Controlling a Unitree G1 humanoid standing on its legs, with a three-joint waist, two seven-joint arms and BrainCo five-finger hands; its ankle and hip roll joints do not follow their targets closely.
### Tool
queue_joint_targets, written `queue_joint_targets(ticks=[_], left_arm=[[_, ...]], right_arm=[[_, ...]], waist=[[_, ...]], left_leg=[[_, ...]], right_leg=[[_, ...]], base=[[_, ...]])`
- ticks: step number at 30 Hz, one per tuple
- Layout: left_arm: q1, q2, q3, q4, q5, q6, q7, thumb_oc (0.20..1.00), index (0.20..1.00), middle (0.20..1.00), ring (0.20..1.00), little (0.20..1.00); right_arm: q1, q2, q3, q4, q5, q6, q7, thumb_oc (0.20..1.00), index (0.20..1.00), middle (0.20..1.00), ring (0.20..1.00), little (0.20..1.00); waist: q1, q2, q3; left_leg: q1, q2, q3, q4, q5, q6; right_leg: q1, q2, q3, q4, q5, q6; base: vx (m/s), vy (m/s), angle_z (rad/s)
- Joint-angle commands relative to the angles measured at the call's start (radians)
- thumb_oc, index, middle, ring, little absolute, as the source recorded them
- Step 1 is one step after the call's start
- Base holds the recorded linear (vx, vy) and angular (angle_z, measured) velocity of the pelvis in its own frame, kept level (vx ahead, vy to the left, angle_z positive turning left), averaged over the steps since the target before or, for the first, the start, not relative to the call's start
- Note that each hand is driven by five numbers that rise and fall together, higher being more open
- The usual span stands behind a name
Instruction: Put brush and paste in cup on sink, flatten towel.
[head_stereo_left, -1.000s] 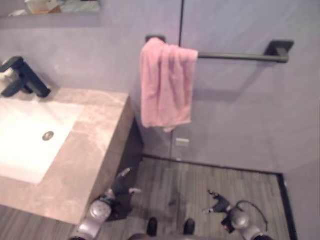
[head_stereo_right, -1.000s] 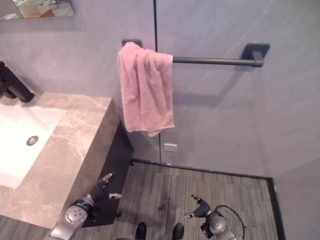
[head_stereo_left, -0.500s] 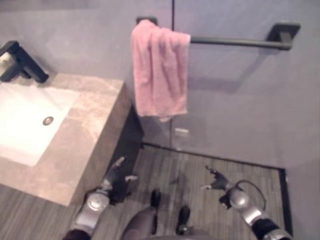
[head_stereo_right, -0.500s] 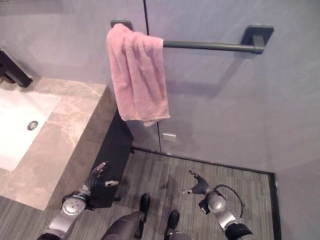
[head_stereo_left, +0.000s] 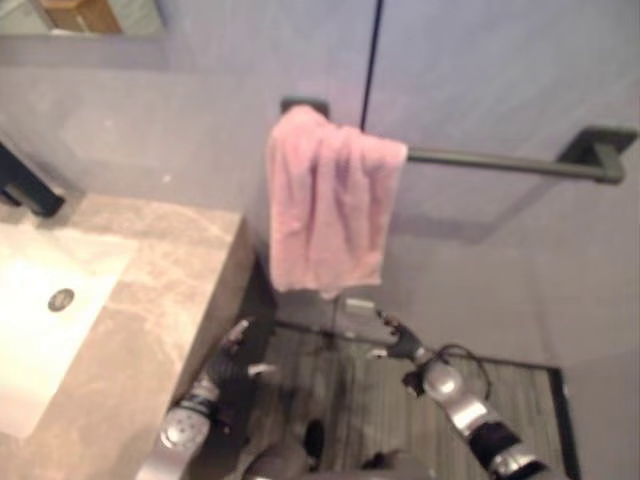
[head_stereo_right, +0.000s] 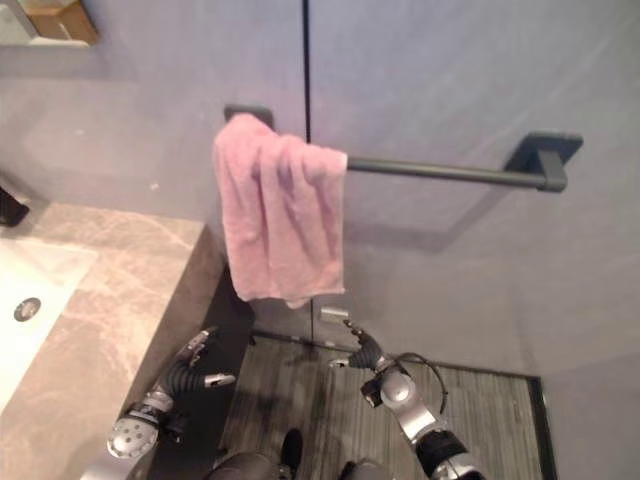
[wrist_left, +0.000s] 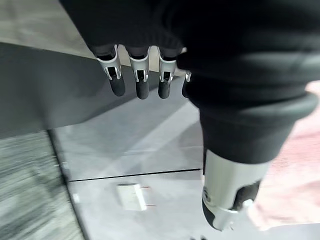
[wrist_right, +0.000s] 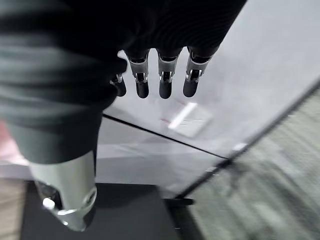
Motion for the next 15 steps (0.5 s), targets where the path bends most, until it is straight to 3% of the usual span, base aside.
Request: queue_joint_targets(ticks=[1, 2, 4, 6, 8, 11, 13, 15], left_arm=[[-0.045, 0.179, 0.167, -0.056, 0.012, -0.058, 0.001, 1.0, 1.0, 1.0, 1.0, 1.0], [-0.041, 0.183, 0.165, -0.065, 0.009, -0.065, -0.003, 1.0, 1.0, 1.0, 1.0, 1.0], [-0.05, 0.194, 0.152, -0.064, 0.004, -0.072, 0.004, 1.0, 1.0, 1.0, 1.0, 1.0], [-0.07, 0.202, 0.142, -0.063, 0.011, -0.075, 0.027, 1.0, 1.0, 1.0, 1.0, 1.0], [-0.068, 0.204, 0.146, -0.08, 0.031, -0.073, 0.009, 1.0, 1.0, 1.0, 1.0, 1.0], [-0.042, 0.209, 0.172, -0.112, 0.024, -0.071, -0.011, 1.0, 1.0, 1.0, 1.0, 1.0], [-0.039, 0.21, 0.174, -0.116, 0.023, -0.07, -0.012, 1.0, 1.0, 1.0, 1.0, 1.0], [0.014, 0.223, 0.225, -0.153, -0.011, -0.064, -0.039, 1.0, 1.0, 1.0, 1.0, 1.0]], right_arm=[[-0.03, 0.008, -0.013, -0.039, 0.045, -0.045, -0.002, 1.0, 1.0, 1.0, 1.0, 1.0], [-0.03, 0.009, -0.007, -0.044, 0.049, -0.047, 0.005, 1.0, 1.0, 1.0, 1.0, 1.0], [-0.022, -0.003, -0.002, -0.081, 0.053, -0.05, 0.002, 1.0, 1.0, 1.0, 1.0, 1.0], [-0.009, -0.025, -0.011, -0.121, 0.035, -0.05, -0.009, 1.0, 1.0, 1.0, 1.0, 1.0], [0.01, -0.029, -0.027, -0.137, 0.03, -0.048, -0.007, 1.0, 1.0, 1.0, 1.0, 1.0], [0.038, -0.062, -0.053, -0.187, 0.035, -0.049, 0.014, 1.0, 1.0, 1.0, 1.0, 1.0], [0.04, -0.063, -0.053, -0.19, 0.035, -0.047, 0.016, 1.0, 1.0, 1.0, 1.0, 1.0], [0.076, -0.1, -0.091, -0.267, 0.077, -0.043, 0.045, 1.0, 1.0, 1.0, 1.0, 1.0]], waist=[[0.03, 0.009, -0.012], [0.041, 0.022, -0.018], [0.046, 0.025, -0.014], [0.03, 0.014, -0.01], [0.031, -0.021, -0.034], [0.014, -0.038, -0.061], [0.01, -0.037, -0.062], [0.007, -0.052, -0.08]], left_leg=[[-0.036, -0.011, -0.048, -0.007, -0.032, 0.039], [-0.027, 0.016, -0.045, -0.02, -0.032, 0.026], [-0.038, 0.04, -0.074, -0.014, -0.037, -0.002], [-0.032, 0.05, -0.106, -0.006, -0.048, -0.014], [-0.031, 0.054, -0.113, -0.01, -0.061, -0.029], [-0.028, 0.078, -0.146, -0.027, -0.052, -0.058], [-0.027, 0.079, -0.15, -0.03, -0.051, -0.059], [-0.026, 0.112, -0.171, -0.067, -0.028, -0.087]], right_leg=[[0.088, 0.018, -0.068, -0.279, 0.085, -0.012], [0.108, -0.006, -0.102, -0.412, 0.072, -0.02], [0.139, 0.005, -0.041, -0.716, 0.153, -0.005], [0.131, 0.026, 0.048, -0.753, 0.197, 0.013], [0.177, 0.048, 0.017, -0.829, 0.17, 0.014], [0.229, 0.088, -0.014, -0.902, 0.166, 0.001], [0.233, 0.09, -0.018, -0.908, 0.169, 0.0], [0.262, 0.127, -0.036, -0.958, 0.136, -0.022]], base=[[0.12, 0.008, 0.26], [0.13, -0.057, 0.01], [0.16, -0.15, -0.25], [0.16, -0.207, 0.01], [0.2, -0.225, 0.67], [0.22, -0.289, 0.67], [0.09, -0.119, 0.48], [0.19, -0.284, 0.13]])
